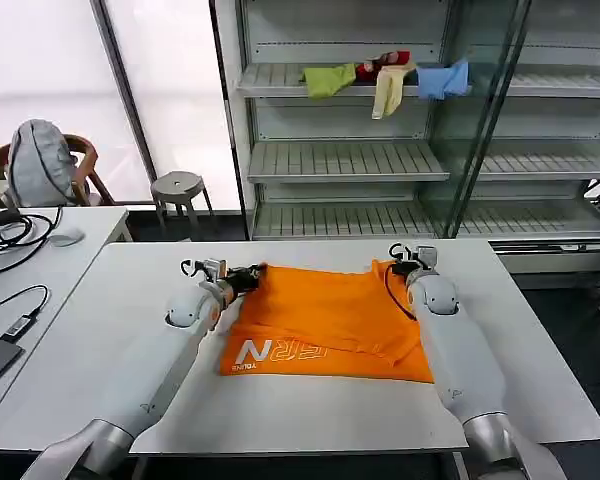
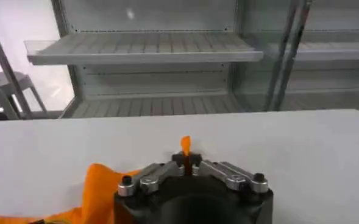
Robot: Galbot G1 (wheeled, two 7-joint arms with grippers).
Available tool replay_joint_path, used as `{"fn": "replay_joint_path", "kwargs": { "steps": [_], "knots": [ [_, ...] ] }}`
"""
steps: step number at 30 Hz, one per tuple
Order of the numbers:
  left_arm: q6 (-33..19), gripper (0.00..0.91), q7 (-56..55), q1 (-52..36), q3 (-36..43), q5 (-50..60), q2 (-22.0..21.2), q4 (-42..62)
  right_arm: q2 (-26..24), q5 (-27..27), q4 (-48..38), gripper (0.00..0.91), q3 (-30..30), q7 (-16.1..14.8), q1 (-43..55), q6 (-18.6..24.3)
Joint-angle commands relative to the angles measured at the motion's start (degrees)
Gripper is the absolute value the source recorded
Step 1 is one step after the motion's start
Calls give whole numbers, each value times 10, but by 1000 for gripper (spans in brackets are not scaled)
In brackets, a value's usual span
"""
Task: Fold and organize the clothes.
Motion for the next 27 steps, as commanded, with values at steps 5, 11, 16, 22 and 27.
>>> {"fn": "replay_joint_path", "kwargs": {
  "steps": [5, 11, 16, 22, 27],
  "knots": [
    [-10, 10, -1, 41, -23, -24, 31, -74, -54, 84, 193, 0, -12, 23, -65, -18],
    [-10, 10, -13, 89, -42, -47, 59, -170, -94, 125, 323, 0, -1, 33, -150, -24],
    [-9, 10, -23, 148, -54, -66, 91, -249, -113, 126, 397, 0, 19, 31, -206, -24],
    [-11, 10, -26, 213, -76, -69, 111, -321, -129, 119, 449, 0, 57, 29, -265, -23],
    [-16, 10, -26, 252, -88, -64, 116, -347, -142, 119, 489, 0, 74, 29, -316, -23]
  ]
}}
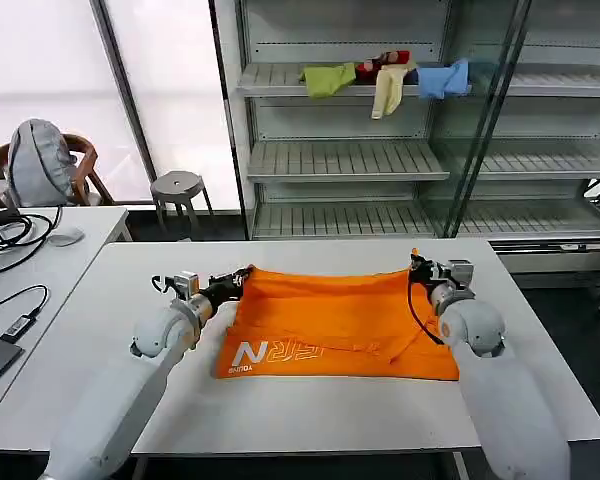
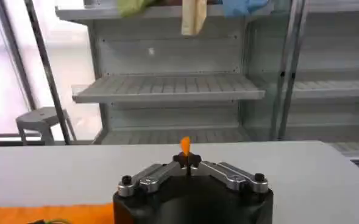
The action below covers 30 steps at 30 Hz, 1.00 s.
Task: Fold and organize the clothes.
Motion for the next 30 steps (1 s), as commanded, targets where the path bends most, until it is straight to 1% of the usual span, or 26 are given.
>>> {"fn": "replay_joint_path", "kwargs": {
  "steps": [1, 6, 9, 18, 27, 28, 29, 30],
  "knots": [
    [-6, 10, -4, 119, -30, -6, 31, -130, -30, 11, 128, 0, 36, 4, -117, -2],
    [-11, 20, -3, 157, -50, 2, 35, -152, -28, -6, 141, 0, 45, 3, -154, -2],
    [-13, 10, -2, 175, -59, 6, 38, -163, -27, -11, 148, 0, 45, 2, -169, -2],
    [-18, 10, -1, 185, -64, 30, 26, -153, -21, -33, 150, 0, 47, 12, -194, -2],
    [-17, 20, -1, 189, -63, 39, 25, -155, -22, -32, 139, 0, 48, 9, -192, -2],
    [-16, 867, 0, 189, -63, 43, 25, -154, -22, -32, 138, 856, 47, 8, -191, -2],
    [-16, 907, -2, 188, -62, 50, 25, -154, -23, -32, 138, 907, 47, 7, -191, -2],
    [-11, 907, -4, 188, -62, 62, 24, -151, -26, -38, 137, 907, 45, 10, -193, -3]
  ]
}}
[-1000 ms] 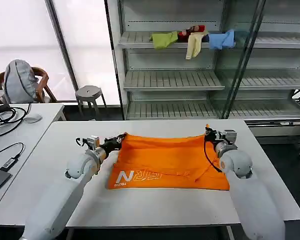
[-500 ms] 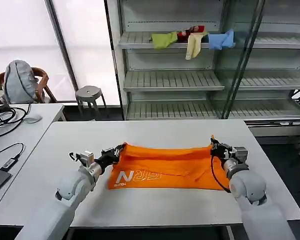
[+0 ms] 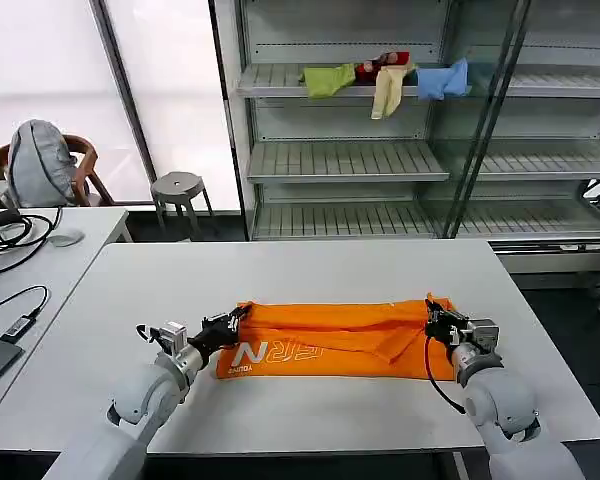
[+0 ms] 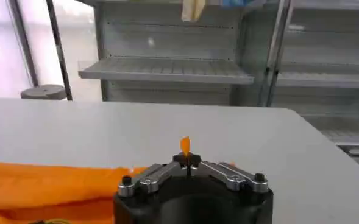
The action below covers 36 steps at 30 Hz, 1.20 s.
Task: Fold and organize the clothes.
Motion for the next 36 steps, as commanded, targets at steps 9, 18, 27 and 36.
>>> {"fn": "replay_joint_path", "kwargs": {
  "steps": [9, 18, 27, 36],
  "knots": [
    [18, 907, -9, 27, -30, 30, 9, -42, -14, -29, 55, 907, 20, -17, -43, -1],
    [38, 907, -184, 70, -5, -37, 26, -142, -9, -58, 152, 907, 76, -49, -121, 0],
    [25, 907, -334, 57, 75, -48, -12, -124, -9, -62, 192, 907, 103, -48, -149, 0],
    [28, 907, -368, 44, 100, -56, -25, -106, -4, -72, 193, 907, 100, -48, -155, 0]
  ]
}}
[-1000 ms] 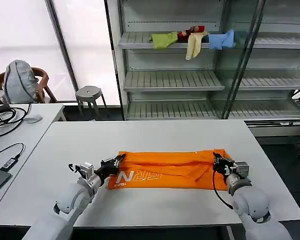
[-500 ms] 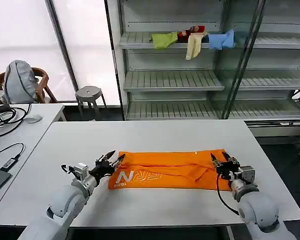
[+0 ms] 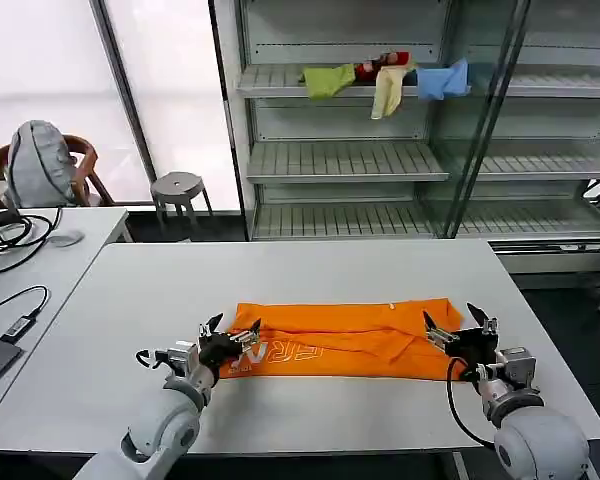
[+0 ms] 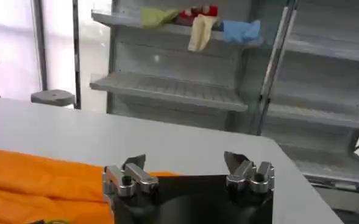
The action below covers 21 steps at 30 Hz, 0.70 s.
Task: Fold and organize the clothes.
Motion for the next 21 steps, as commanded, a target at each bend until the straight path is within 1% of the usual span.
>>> {"fn": "replay_joint_path", "kwargs": {
  "steps": [1, 5, 10, 12, 13, 14, 15, 16, 17, 21],
  "knots": [
    [7, 907, -111, -6, 49, -15, -23, 5, 2, -8, 25, 907, 11, -4, -18, 0],
    [4, 907, -126, -20, 51, -14, -35, 28, 4, -12, 22, 907, 4, -4, -16, 0],
    [9, 907, -141, -17, 54, -13, -33, 29, 4, -14, 23, 907, 2, -4, -17, 0],
    [14, 877, -145, -17, 56, -14, -33, 27, 3, -15, 22, 907, 2, -4, -17, 0],
    [18, 514, -146, -18, 57, -14, -33, 27, 3, -15, 22, 907, 1, -3, -16, 0],
    [20, 322, -146, -19, 59, -14, -33, 27, 3, -15, 22, 907, 1, -3, -15, 0],
    [22, 101, -146, -19, 60, -14, -33, 27, 3, -15, 22, 907, 1, -3, -15, 0],
    [30, 71, -145, -21, 62, -14, -34, 27, 3, -15, 21, 907, 0, -3, -14, 0],
    [31, 20, -145, -21, 64, -14, -34, 27, 3, -16, 21, 907, -1, -3, -14, 0],
    [34, 10, -142, -21, 71, -14, -35, 25, 5, -17, 20, 907, -2, -3, -15, 0]
  ]
}}
